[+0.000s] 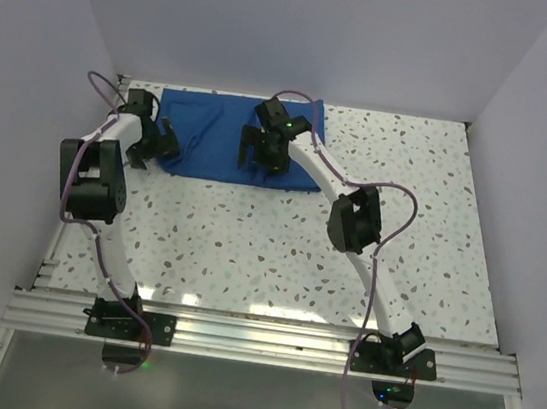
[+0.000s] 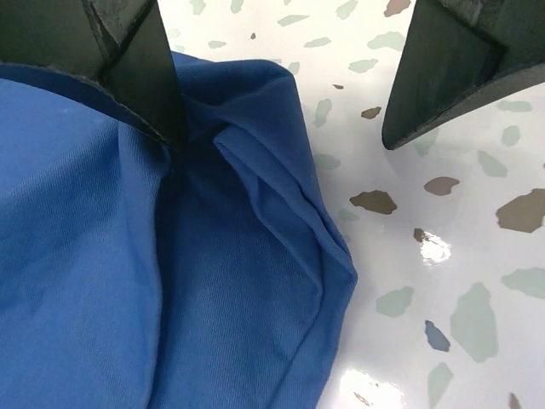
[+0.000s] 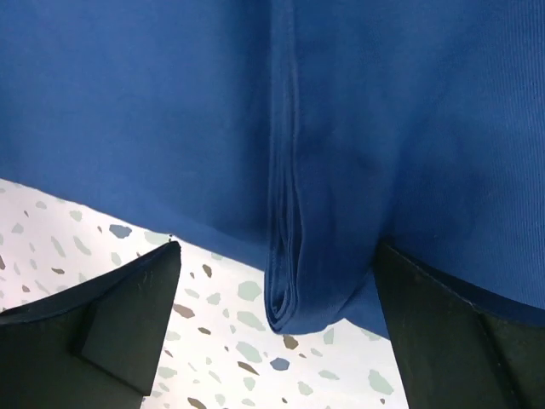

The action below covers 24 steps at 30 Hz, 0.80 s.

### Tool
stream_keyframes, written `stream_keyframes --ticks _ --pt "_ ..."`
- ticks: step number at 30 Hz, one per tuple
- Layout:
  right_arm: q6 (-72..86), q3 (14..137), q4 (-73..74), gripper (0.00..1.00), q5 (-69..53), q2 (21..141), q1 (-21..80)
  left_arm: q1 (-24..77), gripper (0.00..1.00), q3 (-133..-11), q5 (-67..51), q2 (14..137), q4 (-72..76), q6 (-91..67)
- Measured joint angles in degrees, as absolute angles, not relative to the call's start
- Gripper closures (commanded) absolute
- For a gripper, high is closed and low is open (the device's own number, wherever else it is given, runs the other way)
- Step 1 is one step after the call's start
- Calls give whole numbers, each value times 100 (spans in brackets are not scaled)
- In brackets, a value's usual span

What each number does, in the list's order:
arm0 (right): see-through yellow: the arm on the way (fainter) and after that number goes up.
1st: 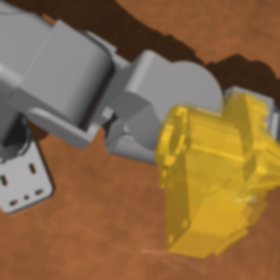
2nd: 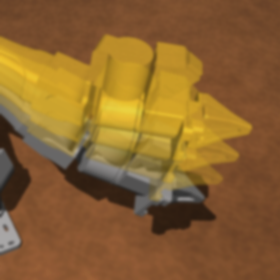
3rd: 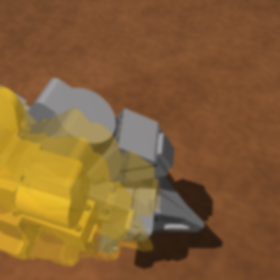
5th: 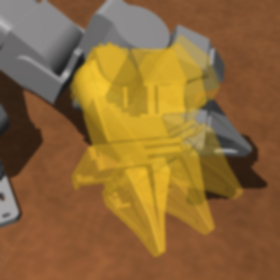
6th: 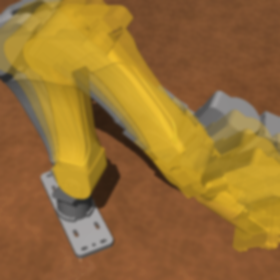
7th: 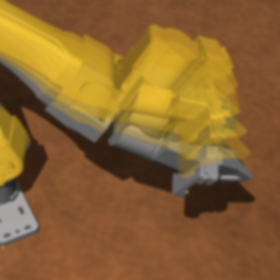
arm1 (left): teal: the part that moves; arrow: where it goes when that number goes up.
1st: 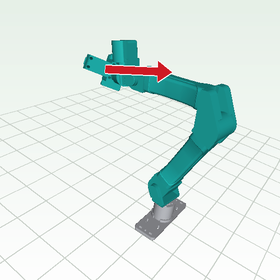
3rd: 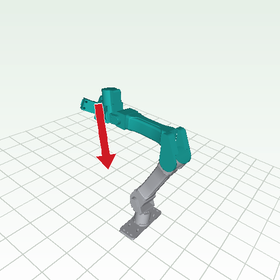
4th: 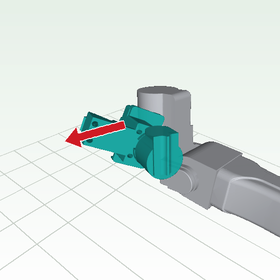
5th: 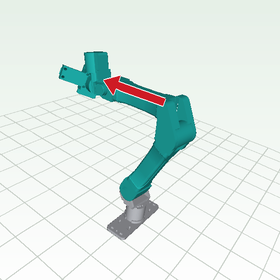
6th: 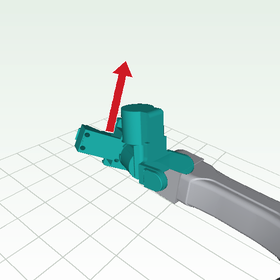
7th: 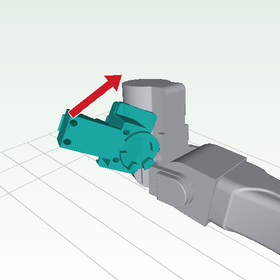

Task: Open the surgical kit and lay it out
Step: Open the surgical kit at the center of the board.

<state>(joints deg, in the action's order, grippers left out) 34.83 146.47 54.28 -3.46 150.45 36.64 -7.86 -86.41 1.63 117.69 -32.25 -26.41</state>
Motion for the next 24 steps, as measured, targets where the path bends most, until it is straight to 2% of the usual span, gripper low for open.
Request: stream_keyframes --ticks 1,2,3,5,6,7,8,10,11,15,18,24 --pt "3454 14647 5406 2 -257 15063 3693 -786 4 -8641 137 11797 -3225 -2646" --pt "3430 14652 5406 8 -211 15063 3715 -786 9 -8641 108 11828 -3218 -2652" --pt "3385 14676 5413 13 -139 15061 3745 -786 25 -8643 99 11845 -3214 -2655" --pt "3282 14733 5470 39 54 15122 3793 -786 44 -8643 27 11852 -3175 -2692" --pt "3242 14792 5531 48 143 15159 3802 -786 59 -8643 -8 11869 -3155 -2709" --pt "3190 14827 5592 59 237 15198 3802 -786 66 -8641 -32 11896 -3129 -2738" --pt "3177 14840 5638 64 301 15222 3789 -786 73 -8641 -47 11909 -3089 -2709" --pt "3100 14842 5701 78 401 15229 3763 -790 94 -8643 -43 11935 -3083 -2692" --pt "3063 14840 5732 100 438 15229 3750 -805 100 -8643 -56 11944 -3081 -2698" --pt "2985 14816 5774 100 508 15209 3723 -823 100 -8648 -102 11948 -3074 -2681" --pt "2974 14252 5527 100 563 14877 3651 -823 100 -8694 -38 11957 -3131 -2679" --pt "3094 11705 4954 100 805 13032 3004 -810 100 -8755 78 11959 -3312 -2676"
